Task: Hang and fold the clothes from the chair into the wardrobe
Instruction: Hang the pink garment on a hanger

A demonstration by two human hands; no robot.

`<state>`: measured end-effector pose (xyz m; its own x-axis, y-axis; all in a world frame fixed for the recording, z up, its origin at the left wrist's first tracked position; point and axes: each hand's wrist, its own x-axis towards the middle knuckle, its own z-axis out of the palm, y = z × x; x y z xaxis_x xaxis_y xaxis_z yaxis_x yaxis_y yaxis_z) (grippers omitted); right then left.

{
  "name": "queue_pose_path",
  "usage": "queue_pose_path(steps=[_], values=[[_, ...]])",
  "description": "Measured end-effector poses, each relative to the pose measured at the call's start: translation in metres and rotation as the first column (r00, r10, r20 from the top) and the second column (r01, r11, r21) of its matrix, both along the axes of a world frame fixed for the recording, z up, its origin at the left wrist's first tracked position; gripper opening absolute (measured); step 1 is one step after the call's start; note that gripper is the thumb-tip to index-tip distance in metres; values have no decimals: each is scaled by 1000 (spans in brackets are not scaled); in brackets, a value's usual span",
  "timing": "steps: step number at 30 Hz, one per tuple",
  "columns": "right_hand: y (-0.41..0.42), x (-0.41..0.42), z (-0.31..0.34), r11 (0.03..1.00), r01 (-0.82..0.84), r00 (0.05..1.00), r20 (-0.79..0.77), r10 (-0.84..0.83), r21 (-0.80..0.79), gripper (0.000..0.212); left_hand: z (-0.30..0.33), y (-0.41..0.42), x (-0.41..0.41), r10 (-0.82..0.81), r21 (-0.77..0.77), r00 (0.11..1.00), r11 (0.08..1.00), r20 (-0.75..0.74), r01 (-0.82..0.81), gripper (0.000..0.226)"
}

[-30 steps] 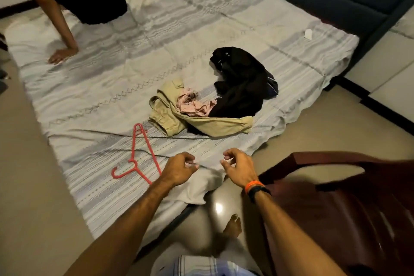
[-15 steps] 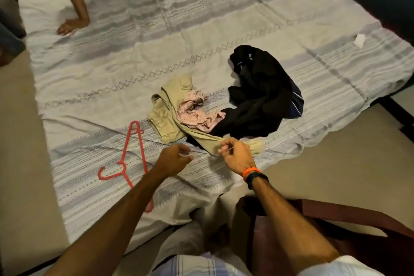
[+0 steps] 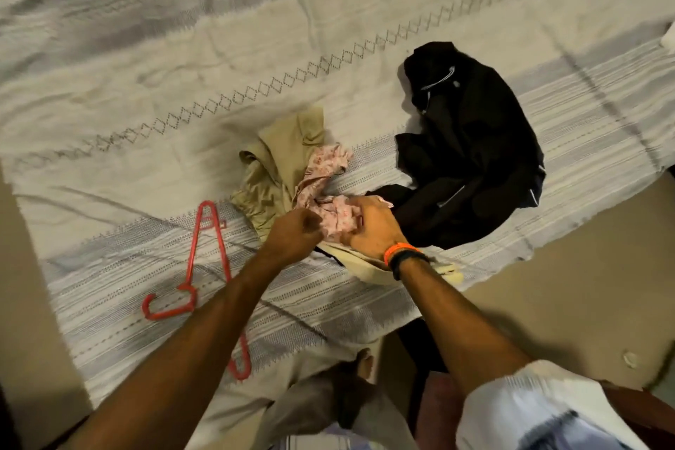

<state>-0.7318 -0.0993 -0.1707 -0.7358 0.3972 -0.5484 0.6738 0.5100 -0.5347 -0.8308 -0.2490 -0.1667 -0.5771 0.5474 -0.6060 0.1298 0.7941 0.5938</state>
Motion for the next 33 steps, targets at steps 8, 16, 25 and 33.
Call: queue_pose_path(steps=[8,16,25,33], values=[[-9,-24,-35,993,-83,983,172,68,82,53,-15,2,-4,99,45,991,994,91,-103,27],[6,-8,11,781,490,850,14,-526,-386,16,23,16,-5,312,225,948,920,72,-320,29],[-8,42,95,241,409,564,36,-825,-880,29,91,13,29,246,362,894,849,375,-385,33],[-52,115,151,227,203,558,-79,-826,-952,31,139,-27,97,246,493,891,762,381,-421,13]])
